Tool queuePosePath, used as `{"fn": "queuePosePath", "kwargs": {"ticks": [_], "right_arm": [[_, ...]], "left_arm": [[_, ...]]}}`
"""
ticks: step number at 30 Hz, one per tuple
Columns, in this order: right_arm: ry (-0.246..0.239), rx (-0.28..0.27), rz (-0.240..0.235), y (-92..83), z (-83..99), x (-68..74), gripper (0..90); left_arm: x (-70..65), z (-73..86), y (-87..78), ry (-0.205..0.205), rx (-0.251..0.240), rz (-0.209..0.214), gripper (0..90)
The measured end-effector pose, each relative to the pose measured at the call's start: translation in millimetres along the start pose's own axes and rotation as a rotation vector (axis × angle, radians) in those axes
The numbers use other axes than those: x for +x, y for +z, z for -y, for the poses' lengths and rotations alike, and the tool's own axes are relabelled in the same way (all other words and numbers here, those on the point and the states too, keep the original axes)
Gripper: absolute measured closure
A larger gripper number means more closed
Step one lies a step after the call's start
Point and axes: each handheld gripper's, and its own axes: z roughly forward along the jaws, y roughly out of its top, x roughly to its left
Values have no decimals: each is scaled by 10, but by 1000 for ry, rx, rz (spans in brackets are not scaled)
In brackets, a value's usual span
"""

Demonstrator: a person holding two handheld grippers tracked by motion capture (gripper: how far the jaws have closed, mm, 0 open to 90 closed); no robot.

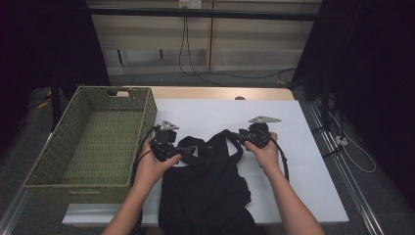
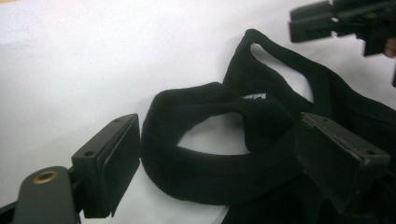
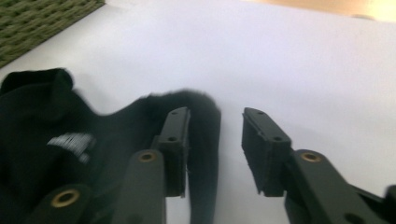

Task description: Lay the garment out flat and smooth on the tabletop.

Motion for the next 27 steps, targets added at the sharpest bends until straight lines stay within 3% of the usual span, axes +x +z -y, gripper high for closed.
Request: {"fn": "queuePosePath", "kwargs": {"ticks": [5,9,12,14,15,17,21,25,27], "right_arm": [[-75,64,21,256,-119,33,638],[-64,74,-18,431,-136,117,616],[-72,98,-8,521,-115,172,628],[-81,105,8,560,-84,180,703],[-65,100,3,555,-85,171,780],[-33,93,-10,528,-87,153,849],[47,28,2,349,-84,37,871],[102,-3,71,63,-64,-204,877],[156,-23,82,-80,-30,-336,877]], "left_arm": [[26,15,-17,-14,-1,-3,151],[42,17,-19,-14,1,-7,151],[44,19,-17,-16,6,-3,152],[46,24,-11,-15,5,-10,152],[47,26,-10,-14,7,-9,152],[51,26,-12,-13,8,-13,152],[45,16,-22,-6,6,-21,152],[38,-1,-7,1,11,-17,161],[50,-21,11,5,17,-16,161]]}}
